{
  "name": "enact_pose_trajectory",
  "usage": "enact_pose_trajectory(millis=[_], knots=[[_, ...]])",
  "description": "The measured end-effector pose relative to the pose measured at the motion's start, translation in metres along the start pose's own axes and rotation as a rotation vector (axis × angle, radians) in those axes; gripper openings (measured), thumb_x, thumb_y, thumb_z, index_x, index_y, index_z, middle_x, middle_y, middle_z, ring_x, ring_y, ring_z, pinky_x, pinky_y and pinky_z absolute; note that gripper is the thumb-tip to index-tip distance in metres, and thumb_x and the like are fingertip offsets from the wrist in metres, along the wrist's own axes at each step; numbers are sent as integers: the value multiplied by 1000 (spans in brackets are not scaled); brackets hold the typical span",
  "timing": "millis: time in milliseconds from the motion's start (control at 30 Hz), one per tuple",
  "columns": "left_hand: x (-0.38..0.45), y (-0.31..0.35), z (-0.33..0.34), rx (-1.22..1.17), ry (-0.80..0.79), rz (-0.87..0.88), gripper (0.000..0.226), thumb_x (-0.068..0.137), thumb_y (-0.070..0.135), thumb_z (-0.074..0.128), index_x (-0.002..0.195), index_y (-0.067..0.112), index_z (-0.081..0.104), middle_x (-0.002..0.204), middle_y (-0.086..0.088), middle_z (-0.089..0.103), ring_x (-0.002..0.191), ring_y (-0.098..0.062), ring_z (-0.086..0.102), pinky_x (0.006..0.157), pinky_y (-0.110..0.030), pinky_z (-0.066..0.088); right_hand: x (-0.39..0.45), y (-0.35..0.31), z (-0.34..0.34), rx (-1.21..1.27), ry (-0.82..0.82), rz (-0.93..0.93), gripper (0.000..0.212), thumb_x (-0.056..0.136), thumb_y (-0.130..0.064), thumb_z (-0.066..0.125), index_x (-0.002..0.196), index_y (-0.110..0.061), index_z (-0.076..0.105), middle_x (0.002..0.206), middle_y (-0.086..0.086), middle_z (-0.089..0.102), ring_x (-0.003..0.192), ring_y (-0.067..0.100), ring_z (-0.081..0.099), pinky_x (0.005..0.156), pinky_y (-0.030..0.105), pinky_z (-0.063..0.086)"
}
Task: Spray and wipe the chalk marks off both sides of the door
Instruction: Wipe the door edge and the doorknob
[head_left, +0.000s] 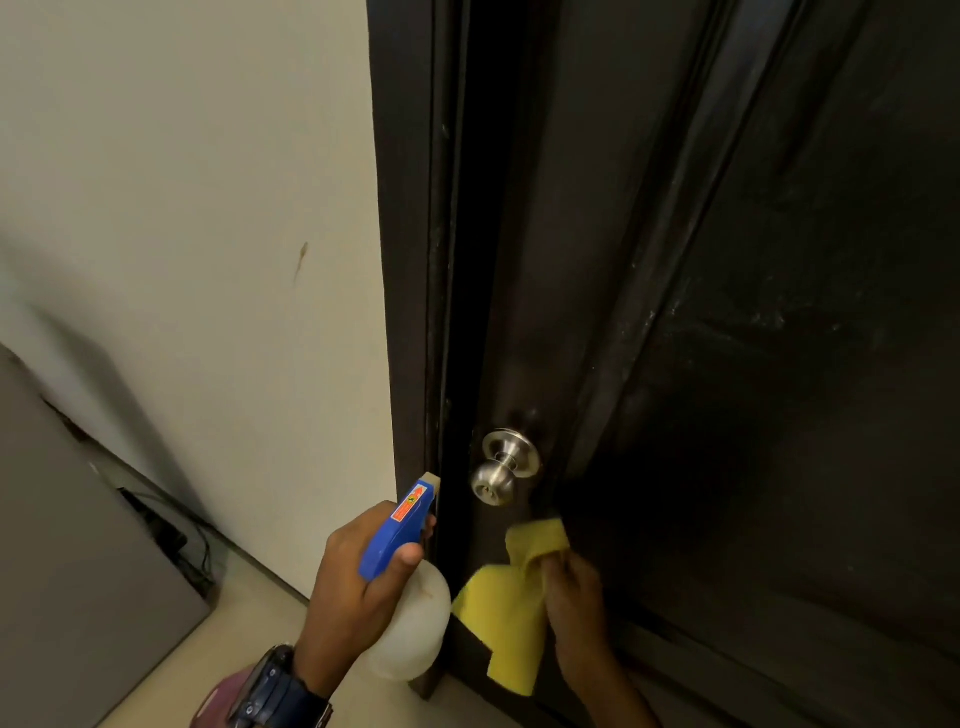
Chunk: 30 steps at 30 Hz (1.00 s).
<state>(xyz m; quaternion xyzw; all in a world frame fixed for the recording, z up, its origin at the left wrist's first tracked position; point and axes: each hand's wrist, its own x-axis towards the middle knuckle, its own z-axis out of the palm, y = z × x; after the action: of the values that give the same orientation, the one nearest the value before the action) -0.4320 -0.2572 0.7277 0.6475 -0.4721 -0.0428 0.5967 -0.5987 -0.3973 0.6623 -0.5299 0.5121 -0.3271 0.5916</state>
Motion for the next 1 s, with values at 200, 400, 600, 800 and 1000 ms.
enact_pose_trajectory(millis=[200,400,600,800,1000], knots=[[16,15,6,47,-25,12,30,92,78,31,96,62,57,81,37,59,72,10,58,68,-1,39,13,-63,7,637,-429,310,57,93,-46,48,132,-6,60,121,21,69,109,34,67,95,48,51],[17,16,12,49,-25,12,48,90,82,30,91,41,56,78,32,59,67,1,57,65,-4,39,39,-86,45,411,-266,350,52,95,-52,56,129,-12,62,121,20,69,111,34,66,104,54,49],[6,15,14,73,-23,28,55,90,82,30,94,37,60,84,31,62,73,-2,62,67,-7,42,32,-82,49,152,-119,234,44,92,-50,64,117,-14,63,104,7,68,101,29,66,97,51,54],[6,12,19,104,3,18,39,91,80,31,89,51,58,79,29,60,67,1,58,64,-6,40,39,-87,49,16,-292,181,44,87,-59,67,113,-24,64,111,10,70,102,28,68,95,44,55],[12,6,15,101,20,19,63,91,81,31,89,27,64,77,19,63,72,-12,62,67,-10,42,42,-95,41,-270,-209,12,51,103,-50,45,72,-9,50,60,1,42,52,13,41,51,29,31]])
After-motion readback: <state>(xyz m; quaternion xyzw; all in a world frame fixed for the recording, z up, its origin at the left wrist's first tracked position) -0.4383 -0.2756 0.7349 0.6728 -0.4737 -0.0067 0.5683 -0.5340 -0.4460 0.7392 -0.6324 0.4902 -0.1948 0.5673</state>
